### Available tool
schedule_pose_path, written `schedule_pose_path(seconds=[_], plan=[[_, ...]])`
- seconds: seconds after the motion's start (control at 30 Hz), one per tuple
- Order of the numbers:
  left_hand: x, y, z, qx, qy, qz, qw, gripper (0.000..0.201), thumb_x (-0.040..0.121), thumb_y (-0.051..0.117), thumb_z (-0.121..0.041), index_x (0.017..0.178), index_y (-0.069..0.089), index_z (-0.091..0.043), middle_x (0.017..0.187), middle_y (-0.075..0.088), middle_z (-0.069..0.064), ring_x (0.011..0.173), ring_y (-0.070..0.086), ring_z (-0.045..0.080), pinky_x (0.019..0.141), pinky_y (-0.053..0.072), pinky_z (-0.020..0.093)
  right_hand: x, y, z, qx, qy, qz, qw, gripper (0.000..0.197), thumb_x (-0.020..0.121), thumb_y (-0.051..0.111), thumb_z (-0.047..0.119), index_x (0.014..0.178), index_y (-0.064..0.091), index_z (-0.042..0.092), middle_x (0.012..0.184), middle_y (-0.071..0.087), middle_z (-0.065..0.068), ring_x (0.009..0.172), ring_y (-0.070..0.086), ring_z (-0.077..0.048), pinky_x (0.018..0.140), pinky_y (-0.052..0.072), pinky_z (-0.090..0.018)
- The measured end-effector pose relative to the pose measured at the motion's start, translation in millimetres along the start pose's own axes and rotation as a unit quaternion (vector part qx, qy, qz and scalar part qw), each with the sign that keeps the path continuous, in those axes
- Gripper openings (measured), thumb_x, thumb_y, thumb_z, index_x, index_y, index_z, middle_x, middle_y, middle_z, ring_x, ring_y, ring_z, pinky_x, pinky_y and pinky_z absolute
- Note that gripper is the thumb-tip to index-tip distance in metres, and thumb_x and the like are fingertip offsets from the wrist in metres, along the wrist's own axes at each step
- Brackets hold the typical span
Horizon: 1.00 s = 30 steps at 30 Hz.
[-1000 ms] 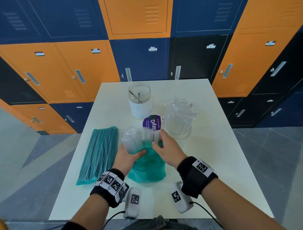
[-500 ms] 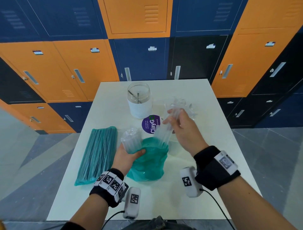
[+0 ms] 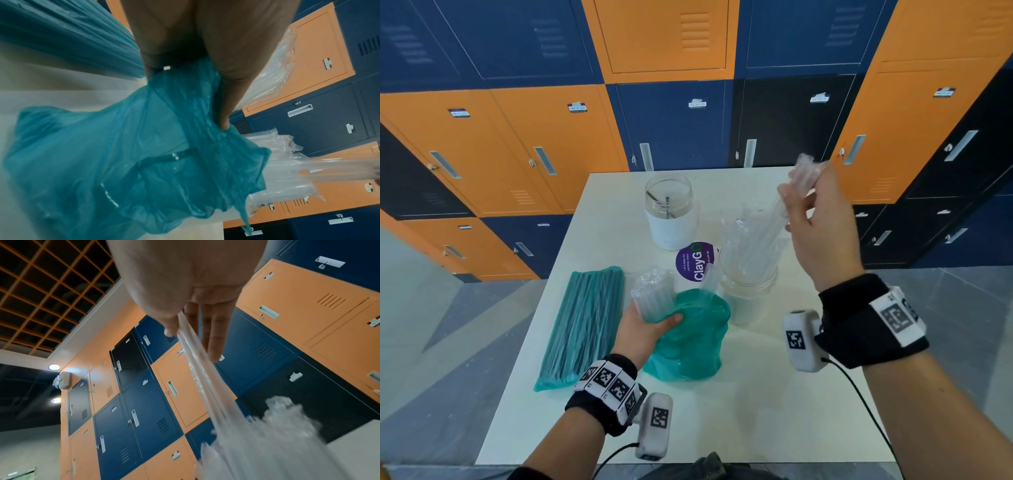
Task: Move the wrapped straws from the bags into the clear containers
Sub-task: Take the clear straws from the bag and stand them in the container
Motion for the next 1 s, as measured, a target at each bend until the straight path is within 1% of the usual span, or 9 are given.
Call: schedule_pose_path(seconds=[0.1, 0.23, 0.33, 0.43, 0.63, 0.73, 0.83, 0.93, 1.0], plan=[[-0.3, -0.2, 0.0, 0.005, 0.001, 0.004, 1.000, 0.068, 0.062, 0.090, -0.030, 0.122, 0.062, -0.014, 0.107, 0.073, 0.003, 0.097, 0.070, 0.019, 0.088, 0.057, 0.042, -10.3, 30.9, -27.7, -0.125, 0.001, 0.071, 0.990, 0.028, 0.092, 0.060, 0.039, 0.107, 0.059, 0.015, 0.109, 0.047, -0.001, 0.102, 0.047, -0.018, 0.092, 0.047, -0.035], [-0.7, -1.3, -0.7, 0.005, 0.001, 0.000, 1.000, 0.085, 0.047, 0.087, -0.049, 0.121, 0.062, -0.015, 0.107, 0.072, 0.002, 0.098, 0.070, 0.019, 0.089, 0.057, 0.044, -28.5, 56.8, -58.1, -0.270, 0.007, 0.102, 0.957, 0.041, 0.083, 0.068, 0.046, 0.112, 0.065, 0.018, 0.104, 0.046, -0.007, 0.100, 0.039, -0.028, 0.088, 0.034, -0.037], [-1.3, -2.8, -0.9, 0.004, -0.002, -0.003, 1.000, 0.087, 0.045, 0.087, -0.051, 0.120, 0.062, -0.016, 0.107, 0.072, 0.002, 0.098, 0.070, 0.020, 0.090, 0.057, 0.045, -31.8, 55.8, -50.3, -0.246, -0.028, 0.061, 0.967, 0.040, 0.080, 0.073, 0.036, 0.115, 0.059, 0.025, 0.104, 0.051, -0.002, 0.098, 0.044, -0.026, 0.084, 0.033, -0.037], [-1.5, -4.6, -0.8, 0.006, -0.003, -0.006, 1.000, 0.087, 0.045, 0.088, -0.051, 0.120, 0.062, -0.016, 0.107, 0.072, 0.002, 0.098, 0.070, 0.020, 0.090, 0.056, 0.046, -34.8, 61.6, -42.9, -0.214, -0.066, 0.064, 0.972, 0.032, 0.082, 0.071, 0.030, 0.110, 0.058, 0.022, 0.099, 0.056, 0.001, 0.090, 0.051, -0.022, 0.080, 0.035, -0.033], [-3.5, -6.0, 0.5, 0.000, -0.007, -0.006, 1.000, 0.087, 0.045, 0.088, -0.049, 0.120, 0.062, -0.014, 0.106, 0.073, 0.003, 0.096, 0.071, 0.020, 0.088, 0.058, 0.044, -54.7, 80.9, -53.3, -0.311, -0.099, 0.095, 0.940, 0.029, 0.082, 0.070, 0.036, 0.104, 0.061, 0.020, 0.098, 0.059, -0.001, 0.089, 0.054, -0.027, 0.077, 0.039, -0.038], [-3.9, -7.1, 1.1, -0.001, -0.008, -0.008, 1.000, 0.072, 0.057, 0.092, -0.034, 0.120, 0.063, -0.012, 0.105, 0.073, 0.004, 0.095, 0.071, 0.019, 0.087, 0.058, 0.041, -55.4, 72.9, -41.0, -0.323, -0.098, 0.049, 0.940, 0.027, 0.082, 0.068, 0.038, 0.102, 0.064, 0.021, 0.100, 0.053, -0.005, 0.089, 0.050, -0.028, 0.077, 0.040, -0.040], [-4.3, -7.2, 0.7, 0.002, -0.006, -0.009, 1.000, 0.059, 0.067, 0.089, -0.019, 0.119, 0.063, -0.011, 0.104, 0.073, 0.004, 0.094, 0.071, 0.018, 0.083, 0.057, 0.034, -62.4, 70.8, -16.3, -0.237, -0.133, 0.011, 0.962, 0.023, 0.086, 0.058, 0.031, 0.103, 0.066, 0.018, 0.103, 0.051, -0.006, 0.089, 0.050, -0.026, 0.078, 0.042, -0.037], [-4.2, -6.8, 0.4, 0.001, -0.002, -0.007, 1.000, 0.057, 0.066, 0.088, -0.018, 0.117, 0.064, -0.011, 0.104, 0.074, 0.005, 0.093, 0.072, 0.017, 0.080, 0.055, 0.029, -75.3, 98.1, -3.1, -0.141, -0.161, 0.117, 0.970, 0.030, 0.090, 0.053, 0.028, 0.114, 0.065, 0.014, 0.112, 0.054, -0.006, 0.085, 0.060, -0.026, 0.079, 0.047, -0.036], [-4.5, -5.8, -0.5, 0.002, 0.005, -0.005, 1.000, 0.059, 0.065, 0.089, -0.020, 0.117, 0.064, -0.010, 0.104, 0.074, 0.005, 0.093, 0.072, 0.017, 0.081, 0.056, 0.030, -85.3, 121.4, -12.2, -0.122, -0.119, 0.219, 0.961, 0.045, 0.092, 0.057, 0.028, 0.135, 0.051, 0.015, 0.126, 0.050, -0.005, 0.100, 0.060, -0.026, 0.087, 0.050, -0.037]])
Point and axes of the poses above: each hand's wrist, its own x-axis towards the middle knuckle, its own y-axis out of the palm, z = x × y, the point moved 9 cm from there along x, towards the middle knuckle
